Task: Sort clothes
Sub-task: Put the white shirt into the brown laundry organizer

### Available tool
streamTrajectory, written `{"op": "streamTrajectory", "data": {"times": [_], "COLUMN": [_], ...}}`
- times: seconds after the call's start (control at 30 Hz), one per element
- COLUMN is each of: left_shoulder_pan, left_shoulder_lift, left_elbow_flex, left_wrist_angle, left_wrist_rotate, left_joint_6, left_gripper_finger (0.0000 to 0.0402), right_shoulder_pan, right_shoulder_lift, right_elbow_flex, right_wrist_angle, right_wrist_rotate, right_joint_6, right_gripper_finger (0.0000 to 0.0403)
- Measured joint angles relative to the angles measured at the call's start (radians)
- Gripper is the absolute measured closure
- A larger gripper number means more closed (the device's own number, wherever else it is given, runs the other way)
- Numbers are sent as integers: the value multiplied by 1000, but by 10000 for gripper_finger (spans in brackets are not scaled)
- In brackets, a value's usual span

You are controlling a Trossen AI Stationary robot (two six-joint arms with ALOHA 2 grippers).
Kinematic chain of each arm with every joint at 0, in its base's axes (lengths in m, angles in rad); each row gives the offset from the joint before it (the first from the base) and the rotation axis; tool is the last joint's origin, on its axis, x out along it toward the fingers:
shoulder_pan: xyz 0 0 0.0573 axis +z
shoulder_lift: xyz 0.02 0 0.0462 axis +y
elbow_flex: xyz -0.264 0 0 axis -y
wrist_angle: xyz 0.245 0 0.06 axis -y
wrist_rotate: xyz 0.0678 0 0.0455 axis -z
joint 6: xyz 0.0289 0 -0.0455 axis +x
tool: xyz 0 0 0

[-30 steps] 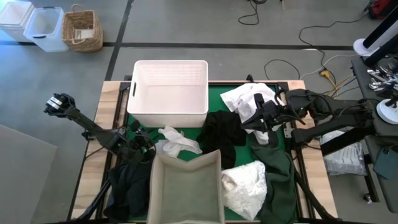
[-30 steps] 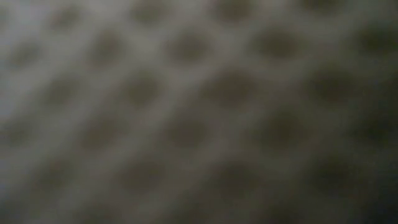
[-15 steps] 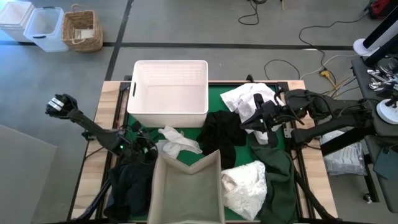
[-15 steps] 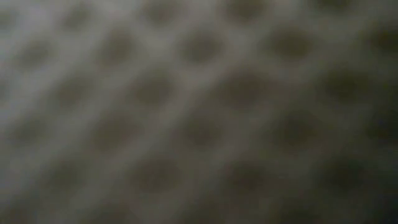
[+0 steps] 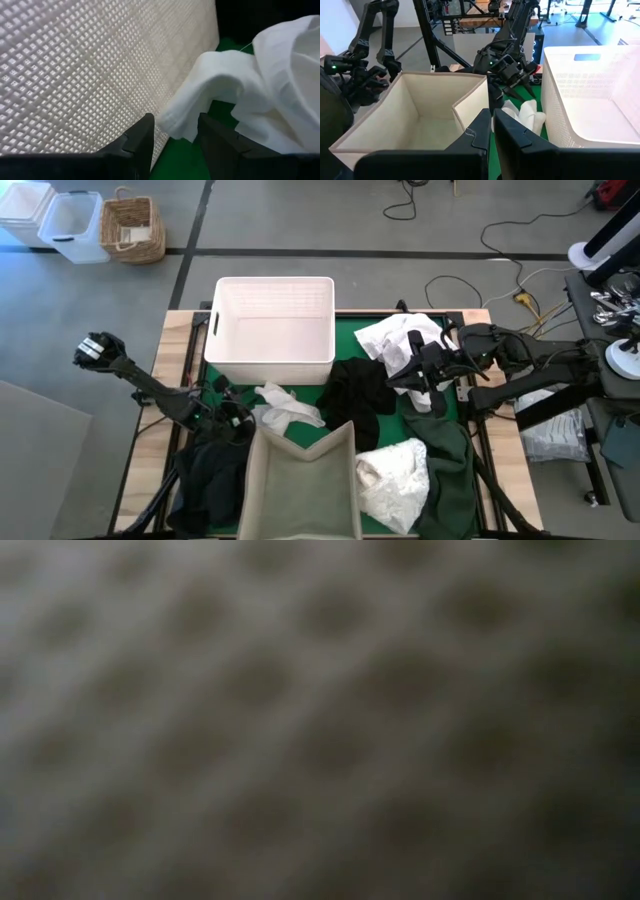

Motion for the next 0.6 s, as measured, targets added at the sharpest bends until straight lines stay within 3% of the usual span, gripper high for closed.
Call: {"op": "streamTrajectory", "data": {"times": [0.6], "left_shoulder_pan": [38], "left_shoulder_lift": [109], "left_elbow_flex": [0], "left_wrist_angle": [119], "left_wrist_rotate": [27], "left_joint_6": [30], "left_gripper_finger": [269], "right_shoulder_pan": [0], "right_shoulder_lift": [0], "right_elbow_flex": [0], "right_wrist_angle": [-1], "right_wrist_rotate": [0], "right_joint_6": [-10], "right_gripper_finger": [390]}}
